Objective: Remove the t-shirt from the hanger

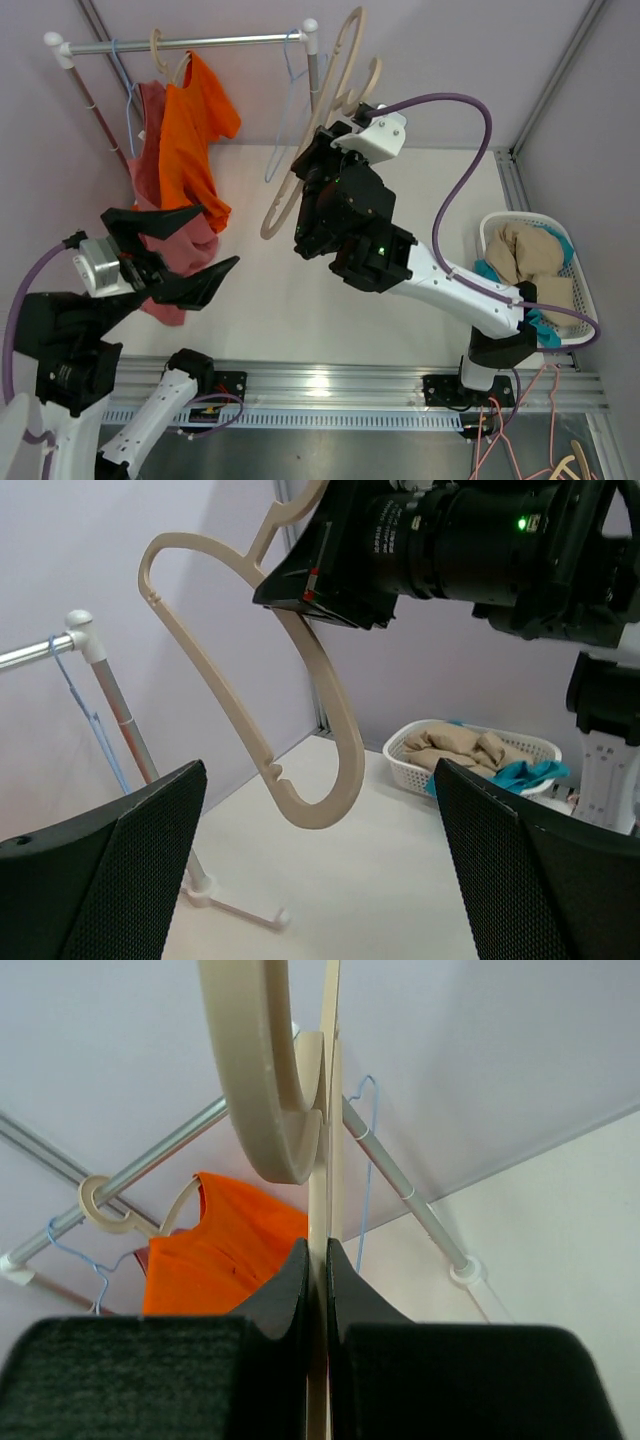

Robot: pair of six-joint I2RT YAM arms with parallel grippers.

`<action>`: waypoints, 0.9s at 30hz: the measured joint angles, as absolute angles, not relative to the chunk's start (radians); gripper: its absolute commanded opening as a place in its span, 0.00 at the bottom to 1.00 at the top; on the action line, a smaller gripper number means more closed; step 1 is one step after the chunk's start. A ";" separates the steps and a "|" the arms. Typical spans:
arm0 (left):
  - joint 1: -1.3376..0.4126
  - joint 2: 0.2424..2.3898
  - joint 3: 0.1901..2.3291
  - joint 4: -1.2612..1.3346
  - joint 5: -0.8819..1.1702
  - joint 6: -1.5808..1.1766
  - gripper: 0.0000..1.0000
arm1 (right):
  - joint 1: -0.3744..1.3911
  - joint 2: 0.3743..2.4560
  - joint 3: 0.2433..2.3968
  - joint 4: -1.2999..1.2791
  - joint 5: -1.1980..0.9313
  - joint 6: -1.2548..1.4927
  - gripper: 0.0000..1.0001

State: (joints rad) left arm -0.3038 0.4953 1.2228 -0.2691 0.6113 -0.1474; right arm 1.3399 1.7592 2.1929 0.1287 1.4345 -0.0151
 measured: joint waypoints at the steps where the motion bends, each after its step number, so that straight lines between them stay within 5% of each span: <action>1: -0.314 0.506 1.221 -0.247 0.617 -0.124 0.99 | 1.331 1.759 2.201 0.109 1.438 0.012 0.00; 11: -0.570 0.834 1.259 -0.187 0.466 0.190 0.99 | 1.234 1.773 2.331 0.126 1.457 0.004 0.00; 19: -0.695 0.891 1.256 -0.102 0.237 0.363 0.99 | 1.234 1.777 2.346 0.148 1.460 -0.012 0.00; 27: -0.760 0.869 1.179 0.067 0.139 0.498 0.79 | 1.229 1.777 2.346 0.163 1.460 -0.015 0.00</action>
State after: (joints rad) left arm -0.7597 0.8692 1.1790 0.0673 0.1390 0.4984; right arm 1.2289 1.7767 2.3463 0.1635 1.4605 -0.0147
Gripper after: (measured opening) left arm 0.852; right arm 0.039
